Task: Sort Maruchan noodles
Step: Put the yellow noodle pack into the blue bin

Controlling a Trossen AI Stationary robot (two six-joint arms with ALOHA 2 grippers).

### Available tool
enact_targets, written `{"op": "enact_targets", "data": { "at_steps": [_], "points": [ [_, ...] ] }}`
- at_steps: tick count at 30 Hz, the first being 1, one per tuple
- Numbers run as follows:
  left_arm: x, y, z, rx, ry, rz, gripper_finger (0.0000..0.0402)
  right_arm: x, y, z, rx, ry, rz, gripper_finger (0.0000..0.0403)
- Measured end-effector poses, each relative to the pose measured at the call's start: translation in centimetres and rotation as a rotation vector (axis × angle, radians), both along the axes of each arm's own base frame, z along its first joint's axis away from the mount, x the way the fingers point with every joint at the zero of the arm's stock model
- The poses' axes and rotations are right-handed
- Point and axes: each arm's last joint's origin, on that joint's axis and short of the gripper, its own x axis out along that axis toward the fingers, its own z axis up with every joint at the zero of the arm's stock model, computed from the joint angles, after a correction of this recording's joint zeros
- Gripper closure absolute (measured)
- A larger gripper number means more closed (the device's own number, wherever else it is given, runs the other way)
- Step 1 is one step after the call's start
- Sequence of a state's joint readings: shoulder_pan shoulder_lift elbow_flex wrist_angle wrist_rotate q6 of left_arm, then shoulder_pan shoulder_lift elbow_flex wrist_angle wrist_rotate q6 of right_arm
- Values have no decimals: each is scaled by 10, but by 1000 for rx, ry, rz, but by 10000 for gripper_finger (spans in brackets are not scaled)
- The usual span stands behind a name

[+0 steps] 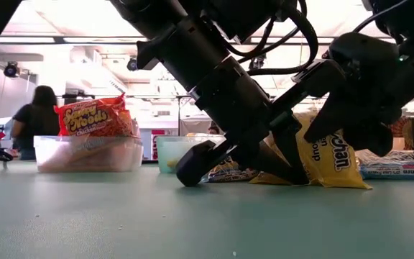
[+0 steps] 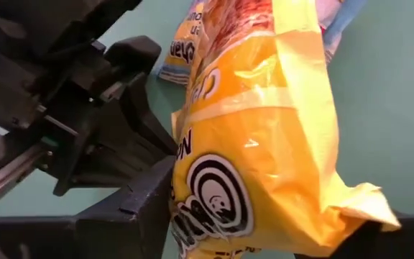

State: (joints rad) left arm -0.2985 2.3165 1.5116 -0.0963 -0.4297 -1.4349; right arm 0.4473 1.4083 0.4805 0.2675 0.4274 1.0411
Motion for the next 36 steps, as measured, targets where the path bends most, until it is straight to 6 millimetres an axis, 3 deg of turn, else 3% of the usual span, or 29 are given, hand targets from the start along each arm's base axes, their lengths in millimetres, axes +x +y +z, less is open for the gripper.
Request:
{"op": "enact_targets", "data": {
  "at_steps": [10,16,28,36],
  "points": [
    [1,0,1,-2,-6,0,401,0,0,3,-4,-8,13,287],
    [6,-2,11,-7,-27,-2,402,-1,0,5,-24,-10,33,320],
    [0,-12,55,-15,-86,-56,401,-11,-5,20,-108,23,113,332],
    [-5,-15,68,-14,-85,-59,401,-18,-9,35,-186,-2,197,331]
  ]
}}
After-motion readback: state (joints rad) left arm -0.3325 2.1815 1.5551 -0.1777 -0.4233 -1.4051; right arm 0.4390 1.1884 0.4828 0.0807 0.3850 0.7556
